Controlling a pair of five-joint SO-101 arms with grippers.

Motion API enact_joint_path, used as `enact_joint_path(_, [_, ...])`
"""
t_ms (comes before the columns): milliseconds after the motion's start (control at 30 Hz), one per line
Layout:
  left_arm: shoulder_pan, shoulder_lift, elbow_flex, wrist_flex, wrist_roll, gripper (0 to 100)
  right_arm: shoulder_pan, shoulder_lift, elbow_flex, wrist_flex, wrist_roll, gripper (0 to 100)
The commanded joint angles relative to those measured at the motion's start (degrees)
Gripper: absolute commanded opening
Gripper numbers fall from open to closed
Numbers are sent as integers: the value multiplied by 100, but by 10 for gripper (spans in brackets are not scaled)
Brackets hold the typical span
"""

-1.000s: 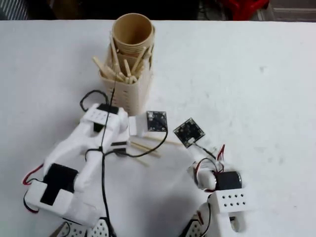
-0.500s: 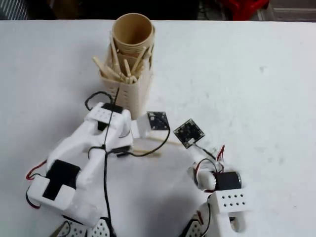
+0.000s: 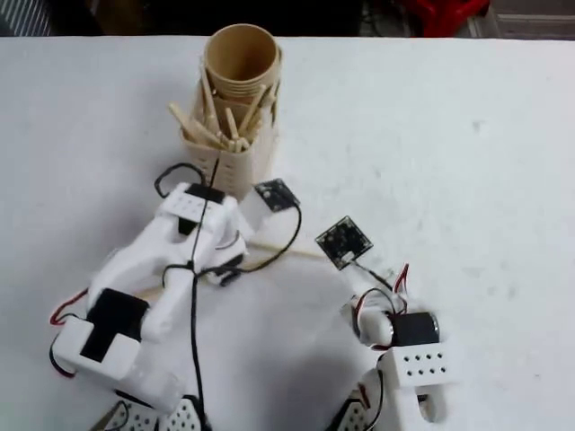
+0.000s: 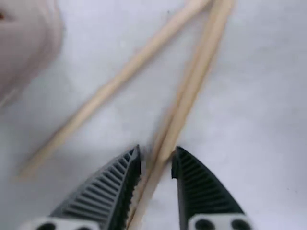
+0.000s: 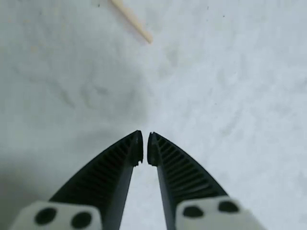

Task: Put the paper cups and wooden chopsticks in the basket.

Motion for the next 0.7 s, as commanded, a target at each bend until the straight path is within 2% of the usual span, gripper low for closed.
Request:
enact_joint_path(0, [224,-13,-123,-246,9,15,75,-75,-26,-92,-44,34])
enact_joint_path(133, [233,-66,-141,-176,-325,21,321,-75,-26,-119,-44,34])
enact_joint_path(300, [233,-286,-536,527,-589,22,488,-75,-26,-171,-44,34])
enact_joint_path(667, [611,-2510,-659,1521,-862,22,532,-75,149,-453,-44,34])
